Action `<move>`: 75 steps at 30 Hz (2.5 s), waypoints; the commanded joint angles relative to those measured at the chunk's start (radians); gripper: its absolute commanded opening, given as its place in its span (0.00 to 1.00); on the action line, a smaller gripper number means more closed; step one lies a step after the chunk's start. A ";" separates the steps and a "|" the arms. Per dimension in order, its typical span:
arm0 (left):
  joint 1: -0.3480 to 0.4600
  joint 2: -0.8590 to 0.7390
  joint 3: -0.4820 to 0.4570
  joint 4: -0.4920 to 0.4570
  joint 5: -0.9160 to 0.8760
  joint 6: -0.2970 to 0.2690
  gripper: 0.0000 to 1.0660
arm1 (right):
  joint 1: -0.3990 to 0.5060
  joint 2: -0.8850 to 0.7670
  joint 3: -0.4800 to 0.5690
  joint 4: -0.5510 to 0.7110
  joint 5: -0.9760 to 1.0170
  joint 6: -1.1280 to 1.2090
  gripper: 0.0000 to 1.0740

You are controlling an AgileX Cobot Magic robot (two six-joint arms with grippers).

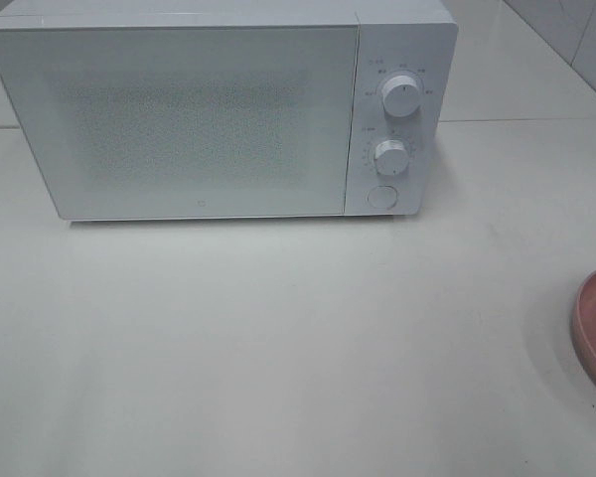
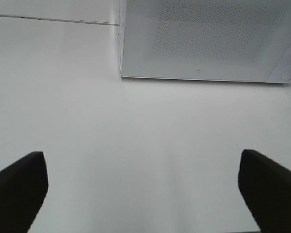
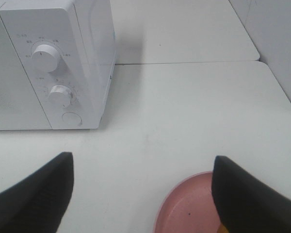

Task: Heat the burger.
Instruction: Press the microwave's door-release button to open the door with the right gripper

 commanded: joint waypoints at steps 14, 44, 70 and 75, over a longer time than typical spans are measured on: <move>0.003 -0.025 0.005 0.000 -0.010 0.001 0.94 | -0.002 0.316 0.085 0.000 -0.475 -0.001 0.69; 0.003 -0.025 0.005 0.000 -0.010 0.001 0.94 | 0.078 0.849 0.086 0.045 -1.114 -0.150 0.64; 0.003 -0.025 0.005 0.000 -0.010 0.001 0.94 | 0.663 1.155 0.084 0.872 -1.605 -0.548 0.68; 0.003 -0.025 0.005 0.000 -0.010 0.001 0.94 | 0.742 1.189 0.083 0.872 -1.623 -0.507 0.68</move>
